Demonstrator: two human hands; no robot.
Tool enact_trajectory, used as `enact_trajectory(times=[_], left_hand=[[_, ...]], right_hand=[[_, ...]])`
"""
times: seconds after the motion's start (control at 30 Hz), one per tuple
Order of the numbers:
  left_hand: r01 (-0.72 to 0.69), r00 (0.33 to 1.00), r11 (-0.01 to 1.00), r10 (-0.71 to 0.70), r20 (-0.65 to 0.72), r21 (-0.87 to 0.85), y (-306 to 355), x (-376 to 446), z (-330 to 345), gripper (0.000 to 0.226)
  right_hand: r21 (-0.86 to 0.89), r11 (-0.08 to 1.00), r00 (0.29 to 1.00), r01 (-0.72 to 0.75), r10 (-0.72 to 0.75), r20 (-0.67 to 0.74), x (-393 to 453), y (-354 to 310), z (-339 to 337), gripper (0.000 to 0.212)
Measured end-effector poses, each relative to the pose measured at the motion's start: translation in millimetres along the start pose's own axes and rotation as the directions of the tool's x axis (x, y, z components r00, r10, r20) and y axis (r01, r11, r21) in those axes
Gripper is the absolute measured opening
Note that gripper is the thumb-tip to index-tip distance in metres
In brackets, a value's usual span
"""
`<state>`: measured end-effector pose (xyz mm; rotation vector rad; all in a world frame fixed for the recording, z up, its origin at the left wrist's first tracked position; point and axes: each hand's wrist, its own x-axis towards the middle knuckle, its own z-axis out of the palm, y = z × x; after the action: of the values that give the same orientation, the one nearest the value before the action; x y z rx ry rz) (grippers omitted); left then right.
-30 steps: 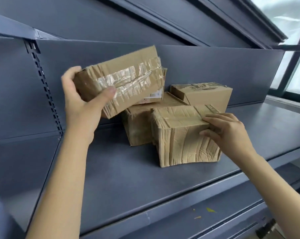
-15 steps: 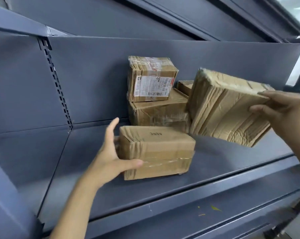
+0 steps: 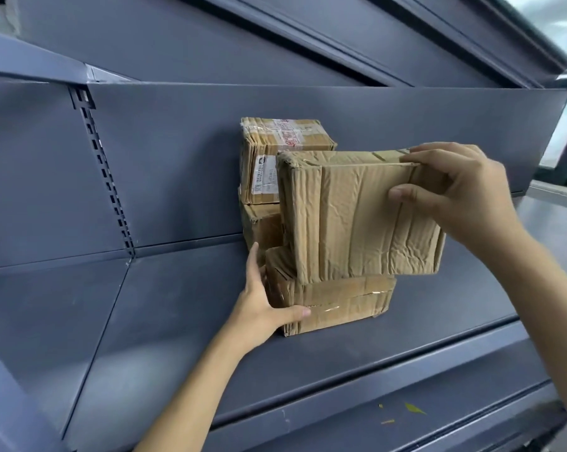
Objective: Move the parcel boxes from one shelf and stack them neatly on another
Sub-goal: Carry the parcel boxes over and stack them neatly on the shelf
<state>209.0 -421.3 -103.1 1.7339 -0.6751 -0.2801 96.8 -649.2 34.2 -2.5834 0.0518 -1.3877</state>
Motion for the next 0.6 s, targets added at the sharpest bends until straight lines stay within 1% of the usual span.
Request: enact_trajectory(times=[0.07,0.17,0.23,0.27,0.3,0.33,0.37,0.4,0.43,0.47,0.5,0.57,0.6], left_hand=[[-0.012,1.000,1.000,0.012,-0.003,-0.004,-2,1,-1,0.129],[-0.012,1.000,1.000,0.012,0.025,0.003,-4,0,-3,0.130],[0.004,0.997,1.000,-0.003,0.073,-0.020,1,-2,-9,0.131],[0.017,0.998,0.998,-0.014,0.064,-0.052,6,-3,-15,0.128],[0.020,1.000,0.995,-0.018,0.014,-0.098,13,-1,-23,0.122],[0.003,0.997,0.990,-0.015,-0.081,-0.144,21,3,-32,0.111],[-0.030,0.981,0.985,-0.004,-0.195,-0.167,31,10,-43,0.097],[-0.067,0.954,0.987,0.019,-0.300,-0.147,41,20,-53,0.085],[-0.094,0.923,0.993,0.058,-0.380,-0.077,52,32,-62,0.077],[-0.113,0.901,0.993,0.113,-0.420,0.026,63,45,-70,0.075],[-0.131,0.888,0.982,0.177,-0.425,0.136,75,60,-77,0.078],[-0.164,0.896,0.928,0.283,-0.343,0.336,99,91,-86,0.087],[-0.167,0.913,0.892,0.300,-0.275,0.419,108,108,-89,0.091]], right_hand=[[0.016,1.000,1.000,0.002,-0.001,-0.018,-1,0,8,0.042],[0.048,0.999,0.999,0.000,0.002,-0.038,-4,-1,15,0.049],[0.094,0.995,0.998,-0.039,0.044,-0.055,-7,-1,14,0.060],[0.126,0.989,0.995,-0.076,0.083,-0.056,-9,1,13,0.069],[0.175,0.977,0.990,-0.121,0.133,-0.054,-12,3,12,0.079],[0.252,0.953,0.981,-0.171,0.189,-0.050,-14,5,13,0.088],[0.350,0.911,0.968,-0.219,0.248,-0.038,-16,7,14,0.096],[0.449,0.855,0.955,-0.260,0.298,-0.014,-19,9,17,0.102],[0.523,0.801,0.943,-0.291,0.333,0.016,-21,11,21,0.106],[0.561,0.765,0.934,-0.316,0.355,0.043,-24,11,25,0.110],[0.571,0.748,0.927,-0.338,0.369,0.066,-27,12,29,0.112],[0.564,0.743,0.921,-0.360,0.380,0.087,-31,11,36,0.110],[0.563,0.743,0.920,-0.362,0.382,0.088,-33,11,39,0.107]])
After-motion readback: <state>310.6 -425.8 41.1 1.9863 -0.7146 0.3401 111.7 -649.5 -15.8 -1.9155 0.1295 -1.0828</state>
